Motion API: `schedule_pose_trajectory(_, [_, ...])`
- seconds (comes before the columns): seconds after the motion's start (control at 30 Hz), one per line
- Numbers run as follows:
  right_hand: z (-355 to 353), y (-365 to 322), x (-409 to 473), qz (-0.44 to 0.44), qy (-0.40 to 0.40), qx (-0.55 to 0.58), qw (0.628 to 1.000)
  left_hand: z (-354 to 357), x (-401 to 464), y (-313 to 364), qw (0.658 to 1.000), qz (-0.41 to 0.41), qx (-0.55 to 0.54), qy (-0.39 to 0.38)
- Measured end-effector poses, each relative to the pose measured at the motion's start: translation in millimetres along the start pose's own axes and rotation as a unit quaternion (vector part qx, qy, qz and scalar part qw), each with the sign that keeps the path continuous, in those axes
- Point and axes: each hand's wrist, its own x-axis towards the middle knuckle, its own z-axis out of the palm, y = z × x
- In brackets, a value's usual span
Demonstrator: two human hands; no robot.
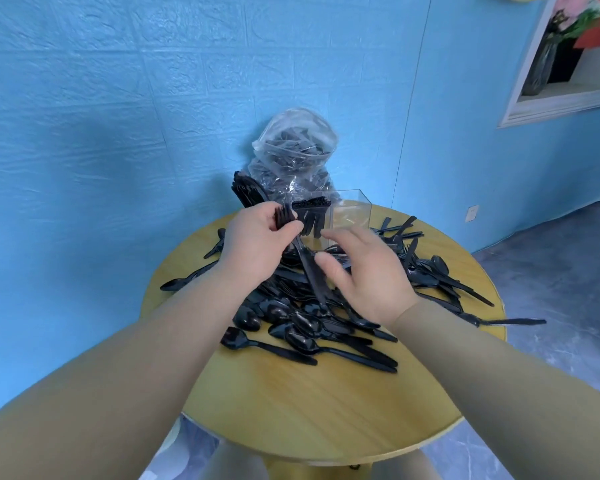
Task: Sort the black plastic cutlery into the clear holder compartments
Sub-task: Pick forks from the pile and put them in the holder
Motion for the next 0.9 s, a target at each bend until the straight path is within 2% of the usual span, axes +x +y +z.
schedule_pose_trajectory(0.13, [-14,-16,31,-0.012,0.053,0.054,0.997,-11,9,5,0.993,0.068,0.085,-0.045])
schedule_pose_trajectory(0.23, [-20,-29,47,-0.036,0.045,0.075,0.995,-15,10,9,0.982,0.101,0.143,-0.078])
schedule_pose_trajectory(0.33, [-17,-33,52,-0.055,0.047,0.072,0.995,-15,11,7,0.978,0.118,0.158,-0.074])
schedule_pose_trajectory(0.43, [-18,-29,51,-0.024,0.061,0.088,0.994,-16,9,3,0.981,0.109,0.132,-0.090])
schedule_pose_trajectory(0.57, [-21,-19,44,0.059,0.087,0.139,0.985,-26,0,4,0.956,0.090,0.216,-0.179])
schedule_pose_trajectory(0.77, [-19,-15,39,0.078,0.039,0.117,0.989,-24,-2,7,0.946,0.110,0.256,-0.168])
schedule_pose_trajectory(0.9, [-19,-13,40,0.091,0.071,0.128,0.985,-27,-2,3,0.932,0.108,0.280,-0.203])
